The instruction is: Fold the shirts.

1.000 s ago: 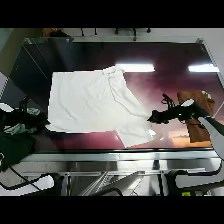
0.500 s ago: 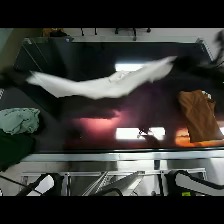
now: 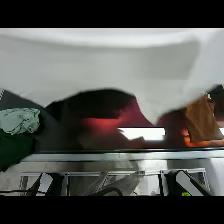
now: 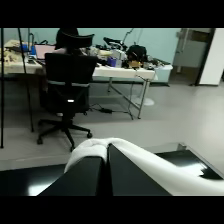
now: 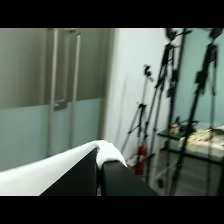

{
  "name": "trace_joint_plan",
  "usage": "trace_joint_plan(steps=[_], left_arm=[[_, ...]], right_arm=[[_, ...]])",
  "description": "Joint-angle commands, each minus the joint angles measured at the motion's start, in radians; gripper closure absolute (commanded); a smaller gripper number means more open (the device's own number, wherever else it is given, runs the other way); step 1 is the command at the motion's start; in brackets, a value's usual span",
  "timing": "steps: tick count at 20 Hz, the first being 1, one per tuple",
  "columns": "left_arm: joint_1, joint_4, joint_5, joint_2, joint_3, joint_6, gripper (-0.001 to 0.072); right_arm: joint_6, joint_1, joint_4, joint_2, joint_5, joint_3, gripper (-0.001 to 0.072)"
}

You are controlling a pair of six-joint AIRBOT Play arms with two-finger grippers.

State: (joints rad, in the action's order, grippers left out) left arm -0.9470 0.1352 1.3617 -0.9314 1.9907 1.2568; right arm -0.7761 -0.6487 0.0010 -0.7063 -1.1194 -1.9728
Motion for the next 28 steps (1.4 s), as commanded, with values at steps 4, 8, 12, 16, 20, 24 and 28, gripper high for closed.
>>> trace_joint_plan(steps=[4, 8, 12, 16, 20, 24, 28], left_arm=[[0.337, 0.145, 0.025, -0.138, -0.208, -0.087, 0.0696], [0.679, 0.512, -0.094, -0.374, -0.324, -0.09, 0.0696], [0.746, 0.717, -0.209, -0.711, -0.341, -0.08, 0.0696], [0.737, 0.708, -0.132, -1.055, -0.128, -0.023, 0.0696], [0.731, 0.711, -0.148, -1.148, 0.08, 0.003, 0.0696], [0.724, 0.712, -0.184, -1.119, 0.065, 0.008, 0.0696], [0.722, 0.714, -0.19, -1.113, -0.05, 0.006, 0.0696]], right_arm=[[-0.039, 0.011, 0.034, -0.141, -0.151, 0.117, 0.0693], [0.021, 0.298, -0.229, -0.285, 0.013, 0.49, 0.0692], [0.078, 0.414, -0.331, -0.546, 0.327, 0.669, 0.0693], [0.175, 0.412, -0.114, -0.838, 0.346, 0.567, 0.0693], [0.254, 0.411, 0.025, -0.949, 0.365, 0.41, 0.0693], [0.254, 0.388, -0.045, -0.952, 0.384, 0.333, 0.0693], [0.17, 0.367, -0.258, -0.952, 0.332, 0.333, 0.0693]])
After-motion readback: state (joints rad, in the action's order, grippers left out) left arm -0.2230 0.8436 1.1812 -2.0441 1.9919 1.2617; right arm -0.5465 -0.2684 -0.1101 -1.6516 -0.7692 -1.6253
